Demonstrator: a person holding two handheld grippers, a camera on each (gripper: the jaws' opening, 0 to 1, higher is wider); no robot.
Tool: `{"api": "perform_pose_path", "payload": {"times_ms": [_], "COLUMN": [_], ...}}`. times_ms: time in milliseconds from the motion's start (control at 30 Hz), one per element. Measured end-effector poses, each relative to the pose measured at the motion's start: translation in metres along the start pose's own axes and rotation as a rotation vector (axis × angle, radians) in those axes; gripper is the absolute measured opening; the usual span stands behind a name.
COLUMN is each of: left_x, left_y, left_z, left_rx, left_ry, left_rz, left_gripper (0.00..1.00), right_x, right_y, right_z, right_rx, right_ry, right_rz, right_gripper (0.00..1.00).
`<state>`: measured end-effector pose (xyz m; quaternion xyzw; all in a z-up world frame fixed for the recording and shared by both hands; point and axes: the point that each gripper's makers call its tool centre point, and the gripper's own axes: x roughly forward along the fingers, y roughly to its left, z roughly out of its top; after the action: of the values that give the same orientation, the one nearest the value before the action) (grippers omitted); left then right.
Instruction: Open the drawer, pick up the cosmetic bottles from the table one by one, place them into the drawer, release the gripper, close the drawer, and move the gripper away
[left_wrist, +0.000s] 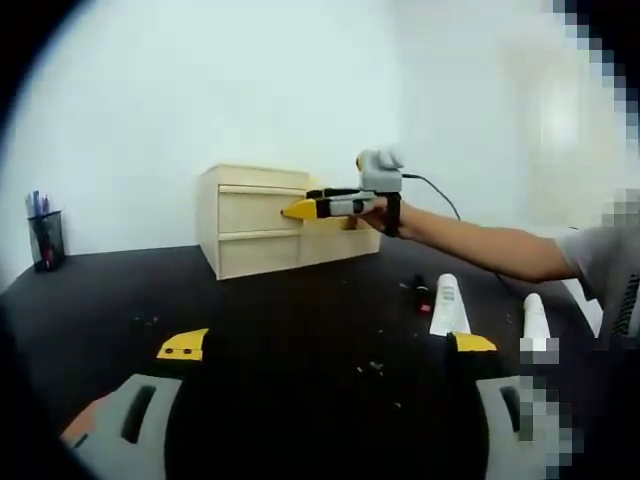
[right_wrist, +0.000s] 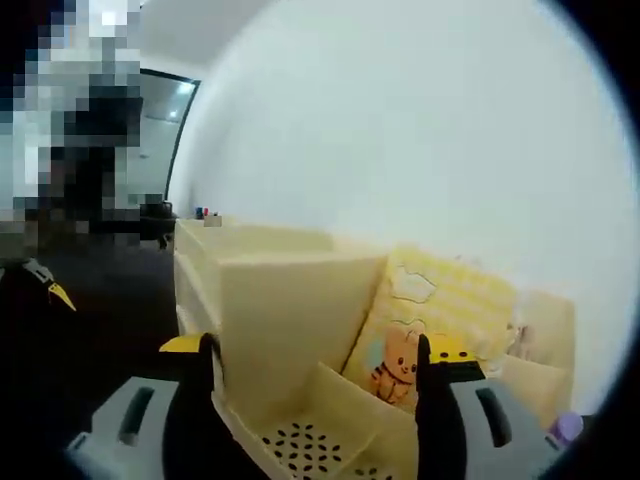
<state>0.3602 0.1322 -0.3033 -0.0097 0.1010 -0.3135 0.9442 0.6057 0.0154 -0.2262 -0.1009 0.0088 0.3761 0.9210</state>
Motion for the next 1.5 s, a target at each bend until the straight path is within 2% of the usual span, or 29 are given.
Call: {"api": "perform_pose_path", "payload": {"times_ms": [67, 200, 367, 533, 700, 1000, 1133, 1200, 1267, 1400, 1500], "left_x": [0.000, 0.000, 0.000, 0.000, -0.001, -0.004, -0.005, -0.005, -0.006, -0.008, -0.011], "left_y": [0.002, 0.004, 0.001, -0.002, -0.004, -0.004, -0.006, -0.008, -0.012, -0.013, -0.012], "left_z": [0.001, 0.004, 0.004, 0.003, 0.002, 0.002, 0.003, 0.005, 0.008, 0.013, 0.020], "left_rx": [0.002, -0.004, 0.003, 0.008, 0.012, 0.008, 0.001, -0.005, -0.017, -0.042, -0.073], "left_ry": [0.000, -0.012, -0.011, -0.009, -0.007, -0.009, -0.017, -0.024, -0.040, -0.065, -0.107], "left_rz": [0.002, 0.001, 0.002, 0.002, 0.004, 0.012, 0.010, 0.004, -0.014, -0.016, -0.010], "left_gripper": [0.88, 0.88, 0.88, 0.87, 0.87, 0.86, 0.86, 0.86, 0.87, 0.87, 0.87], "right_x": [-0.005, -0.009, -0.011, -0.032, -0.065, -0.104, -0.121, -0.129, -0.146, -0.169, -0.185], "right_y": [0.006, 0.015, 0.009, 0.010, 0.021, 0.027, 0.039, 0.038, 0.054, 0.062, 0.066], "right_z": [0.000, 0.005, 0.018, 0.038, 0.057, 0.081, 0.084, 0.093, 0.088, 0.088, 0.085], "right_rx": [-0.013, -0.107, -0.202, -0.262, -0.311, -0.311, -0.277, -0.280, -0.287, -0.297, -0.297], "right_ry": [-0.003, -0.005, 0.007, -0.014, -0.038, -0.047, -0.029, -0.023, -0.010, 0.003, 0.002], "right_rz": [0.003, 0.014, 0.018, 0.010, 0.020, 0.050, 0.095, 0.112, 0.129, 0.149, 0.152], "right_gripper": [0.76, 0.71, 0.72, 0.71, 0.71, 0.68, 0.68, 0.68, 0.68, 0.69, 0.71]}}
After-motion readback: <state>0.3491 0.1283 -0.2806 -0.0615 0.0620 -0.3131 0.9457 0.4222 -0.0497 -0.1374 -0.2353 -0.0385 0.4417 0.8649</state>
